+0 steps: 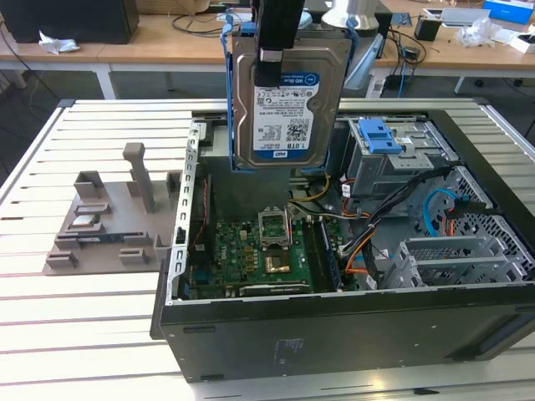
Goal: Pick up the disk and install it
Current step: 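Pick up the disk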
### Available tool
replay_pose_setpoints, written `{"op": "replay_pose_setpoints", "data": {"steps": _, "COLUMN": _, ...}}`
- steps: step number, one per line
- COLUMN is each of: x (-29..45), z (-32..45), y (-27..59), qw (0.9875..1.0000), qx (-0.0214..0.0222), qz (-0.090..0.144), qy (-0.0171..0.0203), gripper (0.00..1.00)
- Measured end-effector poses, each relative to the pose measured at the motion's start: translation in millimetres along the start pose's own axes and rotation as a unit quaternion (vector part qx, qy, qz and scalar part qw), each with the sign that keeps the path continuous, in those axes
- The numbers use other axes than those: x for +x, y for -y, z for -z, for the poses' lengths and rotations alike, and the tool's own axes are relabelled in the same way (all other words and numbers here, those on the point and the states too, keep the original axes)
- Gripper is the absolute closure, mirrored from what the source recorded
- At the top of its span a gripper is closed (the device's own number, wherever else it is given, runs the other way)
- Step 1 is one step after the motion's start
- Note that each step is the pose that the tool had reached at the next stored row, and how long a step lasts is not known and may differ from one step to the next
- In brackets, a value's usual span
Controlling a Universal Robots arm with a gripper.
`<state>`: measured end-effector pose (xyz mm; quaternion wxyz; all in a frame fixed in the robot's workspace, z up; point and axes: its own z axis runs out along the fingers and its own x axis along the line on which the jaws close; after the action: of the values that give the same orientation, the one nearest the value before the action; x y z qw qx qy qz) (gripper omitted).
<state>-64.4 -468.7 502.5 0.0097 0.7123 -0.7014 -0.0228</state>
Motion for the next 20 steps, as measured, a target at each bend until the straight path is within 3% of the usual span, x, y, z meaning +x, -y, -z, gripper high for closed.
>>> {"op": "replay_pose_setpoints", "data": {"steps": 2, "x": 6.2, "z": 0.0, "y": 2.9, "qw": 1.0, "qx": -0.0002, "qz": 0.0, "qy": 0.0007, "gripper": 0.63}}
{"op": "replay_pose_setpoints", "data": {"steps": 4, "x": 7.7, "z": 0.2, "y": 11.1, "qw": 1.0, "qx": -0.0011, "qz": 0.0, "qy": 0.0009, "gripper": 0.63}}
{"op": "replay_pose_setpoints", "data": {"steps": 7, "x": 8.5, "z": 0.5, "y": 35.1, "qw": 1.0, "qx": -0.0033, "qz": 0.0, "qy": 0.001, "gripper": 0.63}}
{"op": "replay_pose_setpoints", "data": {"steps": 9, "x": 8.6, "z": 0.6, "y": 43.3, "qw": 1.0, "qx": -0.004, "qz": 0.0, "qy": 0.001, "gripper": 0.63}}
{"op": "replay_pose_setpoints", "data": {"steps": 11, "x": 8.9, "z": 0.6, "y": 59.3, "qw": 1.0, "qx": -0.0053, "qz": 0.0, "qy": 0.001, "gripper": 0.63}}
{"op": "replay_pose_setpoints", "data": {"steps": 15, "x": 13.9, "z": 0.4, "y": 67.1, "qw": 1.0, "qx": -0.0062, "qz": 0.0, "qy": 0.0019, "gripper": 0.63}}
{"op": "replay_pose_setpoints", "data": {"steps": 20, "x": 28.5, "z": 0.3, "y": 69.2, "qw": 1.0, "qx": -0.0067, "qz": 0.0, "qy": 0.0022, "gripper": 0.63}}
